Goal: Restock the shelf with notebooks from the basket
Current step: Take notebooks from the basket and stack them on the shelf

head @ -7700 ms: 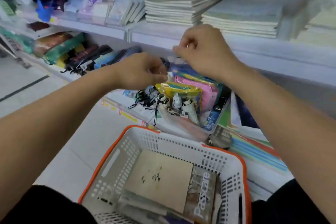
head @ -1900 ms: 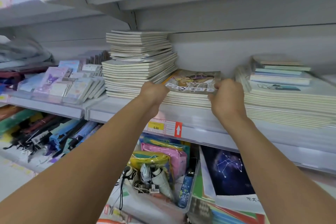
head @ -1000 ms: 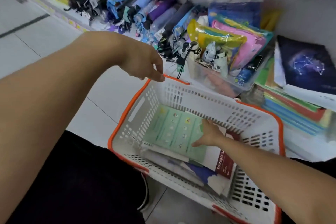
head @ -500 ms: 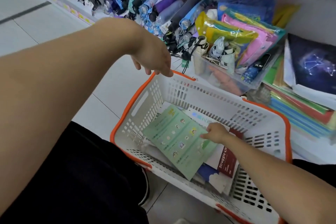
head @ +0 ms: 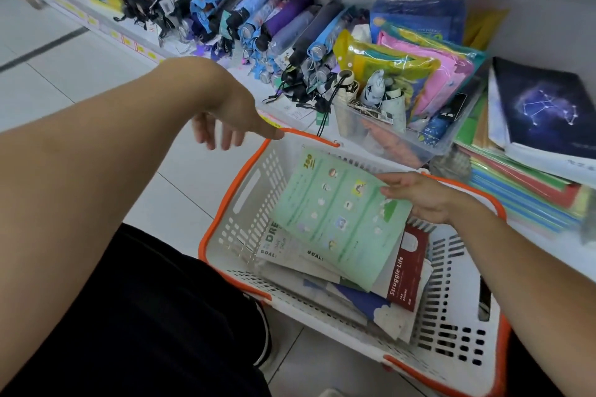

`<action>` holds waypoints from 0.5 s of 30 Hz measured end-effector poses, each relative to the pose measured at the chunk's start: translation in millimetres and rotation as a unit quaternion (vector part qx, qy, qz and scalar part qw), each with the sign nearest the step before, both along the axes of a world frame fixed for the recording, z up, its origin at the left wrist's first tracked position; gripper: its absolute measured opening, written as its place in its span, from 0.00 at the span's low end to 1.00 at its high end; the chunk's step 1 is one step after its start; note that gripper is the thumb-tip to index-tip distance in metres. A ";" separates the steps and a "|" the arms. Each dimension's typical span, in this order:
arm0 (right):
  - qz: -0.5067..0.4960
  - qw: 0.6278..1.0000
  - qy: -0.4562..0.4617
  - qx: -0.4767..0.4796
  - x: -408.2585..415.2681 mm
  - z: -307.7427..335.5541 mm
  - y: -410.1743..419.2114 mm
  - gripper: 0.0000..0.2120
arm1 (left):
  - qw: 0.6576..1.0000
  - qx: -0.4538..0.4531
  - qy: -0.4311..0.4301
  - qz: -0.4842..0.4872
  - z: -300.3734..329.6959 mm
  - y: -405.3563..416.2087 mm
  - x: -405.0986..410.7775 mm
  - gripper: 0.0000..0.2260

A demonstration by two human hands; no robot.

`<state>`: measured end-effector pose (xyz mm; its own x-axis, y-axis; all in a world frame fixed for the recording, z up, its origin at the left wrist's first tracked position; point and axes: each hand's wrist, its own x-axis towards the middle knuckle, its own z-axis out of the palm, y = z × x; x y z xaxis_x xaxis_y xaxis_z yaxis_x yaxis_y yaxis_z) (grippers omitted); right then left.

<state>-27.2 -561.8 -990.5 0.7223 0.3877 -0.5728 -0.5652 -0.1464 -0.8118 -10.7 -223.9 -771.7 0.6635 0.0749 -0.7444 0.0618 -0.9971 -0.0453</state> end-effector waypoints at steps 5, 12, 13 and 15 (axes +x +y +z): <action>-0.097 0.967 0.041 0.233 -10.3 2.4 -15.7 0.20 | 0.994 0.005 0.088 0.060 9.3 5.3 -5.2 0.47; -0.111 0.929 -0.020 0.353 -2.0 30.1 57.5 0.23 | 0.947 -0.302 0.070 0.080 0.0 -10.1 -14.9 0.33; -0.104 0.928 -0.016 0.357 -1.0 29.6 71.0 0.22 | 0.927 -0.363 0.029 0.086 1.1 -13.6 -13.0 0.26; -0.071 0.947 0.000 0.313 -0.6 23.7 85.8 0.16 | 0.905 -0.404 -0.059 0.121 4.1 -17.5 -6.1 0.14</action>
